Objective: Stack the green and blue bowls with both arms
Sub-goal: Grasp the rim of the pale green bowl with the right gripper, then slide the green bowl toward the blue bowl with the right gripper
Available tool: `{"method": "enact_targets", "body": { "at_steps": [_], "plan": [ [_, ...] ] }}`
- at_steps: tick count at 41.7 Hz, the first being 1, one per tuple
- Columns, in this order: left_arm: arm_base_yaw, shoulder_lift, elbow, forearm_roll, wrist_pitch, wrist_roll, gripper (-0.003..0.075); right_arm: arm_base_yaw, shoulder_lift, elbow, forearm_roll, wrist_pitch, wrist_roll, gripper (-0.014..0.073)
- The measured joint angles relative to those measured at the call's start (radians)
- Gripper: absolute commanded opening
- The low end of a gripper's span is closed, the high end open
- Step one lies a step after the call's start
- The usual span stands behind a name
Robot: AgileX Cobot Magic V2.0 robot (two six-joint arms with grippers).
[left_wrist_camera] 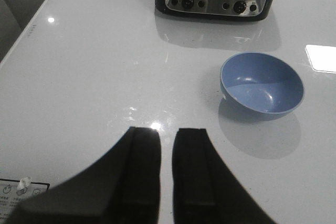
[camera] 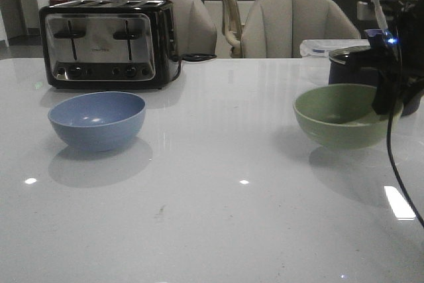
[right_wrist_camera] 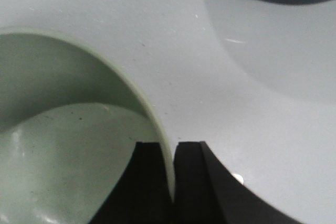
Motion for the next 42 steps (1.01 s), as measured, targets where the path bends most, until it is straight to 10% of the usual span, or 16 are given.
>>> {"method": "enact_targets", "body": {
  "at_steps": [22, 34, 42],
  "plan": [
    [0.000, 0.000, 0.000, 0.000, 0.000, 0.000, 0.0100, 0.302, 0.034, 0.000, 0.155, -0.039, 0.000, 0.0041],
    [0.000, 0.000, 0.000, 0.000, 0.000, 0.000, 0.0100, 0.342, 0.100, 0.000, 0.165, -0.078, 0.000, 0.0366],
    [0.000, 0.000, 0.000, 0.000, 0.000, 0.000, 0.0100, 0.342, 0.083, 0.000, 0.165, -0.078, 0.000, 0.0400]
  ]
}}
